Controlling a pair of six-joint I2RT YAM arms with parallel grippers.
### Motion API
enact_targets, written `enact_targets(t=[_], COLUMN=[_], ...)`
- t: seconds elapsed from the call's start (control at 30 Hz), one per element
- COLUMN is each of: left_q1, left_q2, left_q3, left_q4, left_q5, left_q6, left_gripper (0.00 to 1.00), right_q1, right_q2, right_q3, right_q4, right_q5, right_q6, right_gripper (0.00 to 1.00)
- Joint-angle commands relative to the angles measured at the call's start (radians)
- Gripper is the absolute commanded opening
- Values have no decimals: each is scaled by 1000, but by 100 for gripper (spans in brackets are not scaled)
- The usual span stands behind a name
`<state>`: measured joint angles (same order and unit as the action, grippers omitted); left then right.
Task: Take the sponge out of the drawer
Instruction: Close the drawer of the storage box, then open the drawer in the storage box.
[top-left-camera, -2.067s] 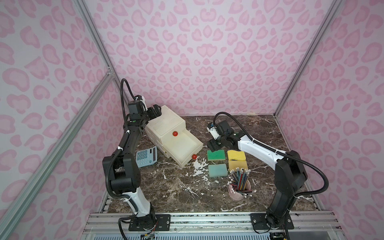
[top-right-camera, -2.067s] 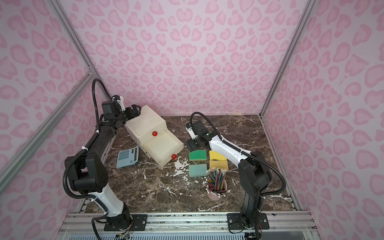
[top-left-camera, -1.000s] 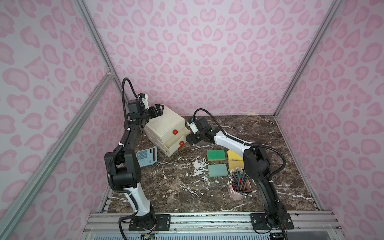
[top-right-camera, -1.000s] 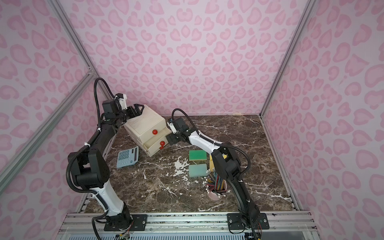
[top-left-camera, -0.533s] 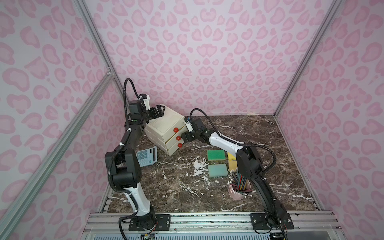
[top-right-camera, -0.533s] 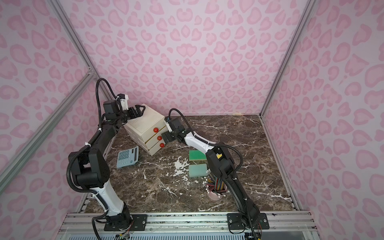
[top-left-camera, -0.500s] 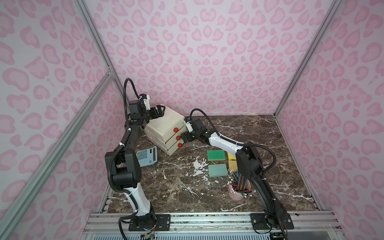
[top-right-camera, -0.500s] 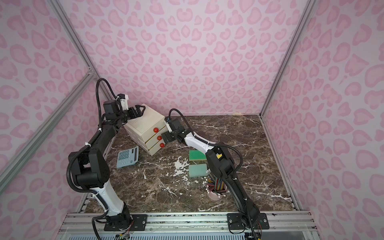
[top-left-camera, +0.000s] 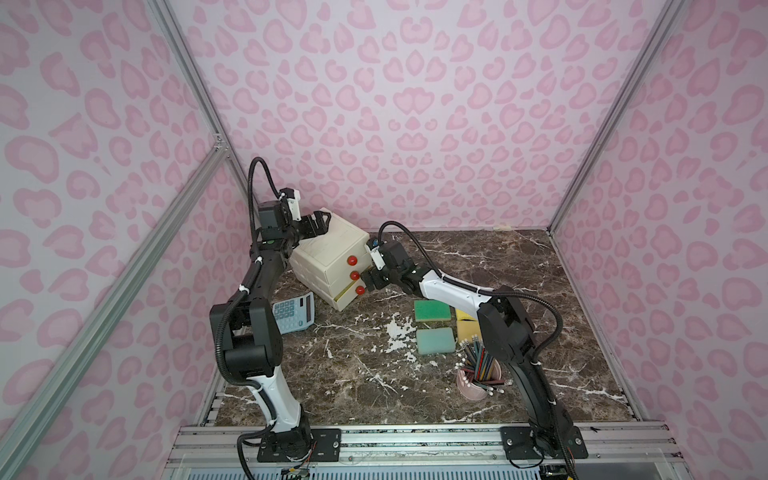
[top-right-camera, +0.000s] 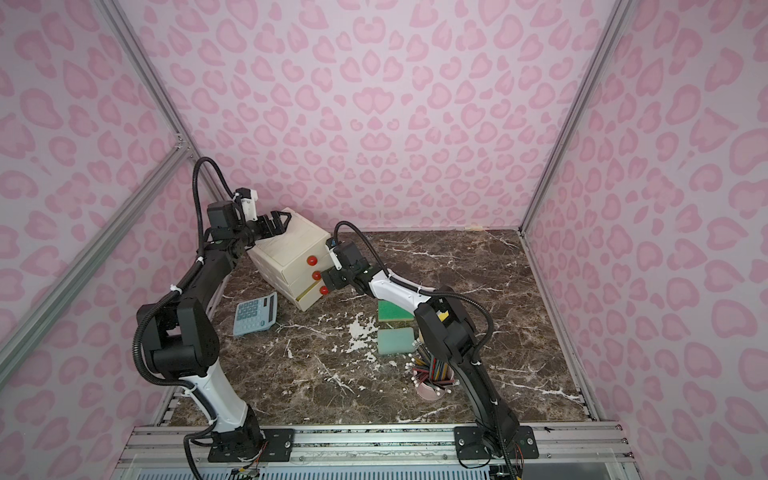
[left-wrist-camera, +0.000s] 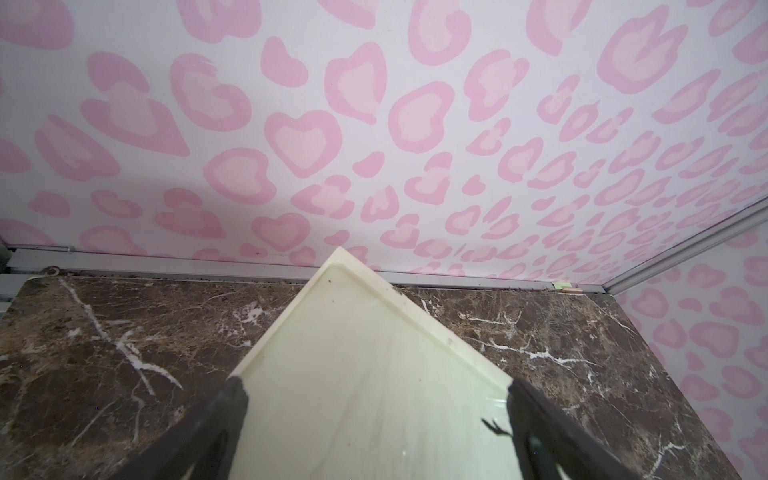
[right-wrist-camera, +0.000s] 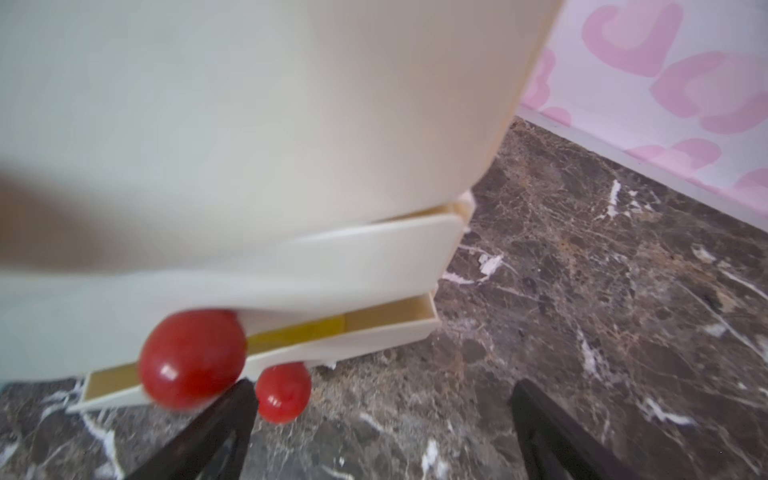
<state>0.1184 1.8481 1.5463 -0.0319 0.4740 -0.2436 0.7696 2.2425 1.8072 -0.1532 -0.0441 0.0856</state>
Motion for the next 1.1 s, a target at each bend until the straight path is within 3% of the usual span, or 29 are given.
enact_targets(t=[0.0, 0.2, 0.37, 0.53, 0.67, 1.07], left_q1=[3, 3, 6, 12, 23, 82], left_q2=[5, 8, 5, -20, -19, -29], left_q3=[-14, -14, -13, -27, 7, 60], left_q4=[-154, -148, -150, -108, -97, -143], left_q5=[-3, 3, -6, -9, 25, -25], left_q6=[-34, -42, -64, -89, -119, -131], left_gripper=[99, 99, 98, 97, 98, 100], right_q1=[-1, -1, 0, -1, -1, 4], right_q2=[-67, -46, -8, 15, 44, 96], right_q3=[-112, -135, -172, -190, -174, -193], right_q4=[82, 77, 207, 294, 329, 407], right_q5=[31, -108, -237, -270, -280, -270], right_q6=[-32, -19, 64, 109, 148, 196], right_gripper=[96, 92, 87, 84, 75, 71])
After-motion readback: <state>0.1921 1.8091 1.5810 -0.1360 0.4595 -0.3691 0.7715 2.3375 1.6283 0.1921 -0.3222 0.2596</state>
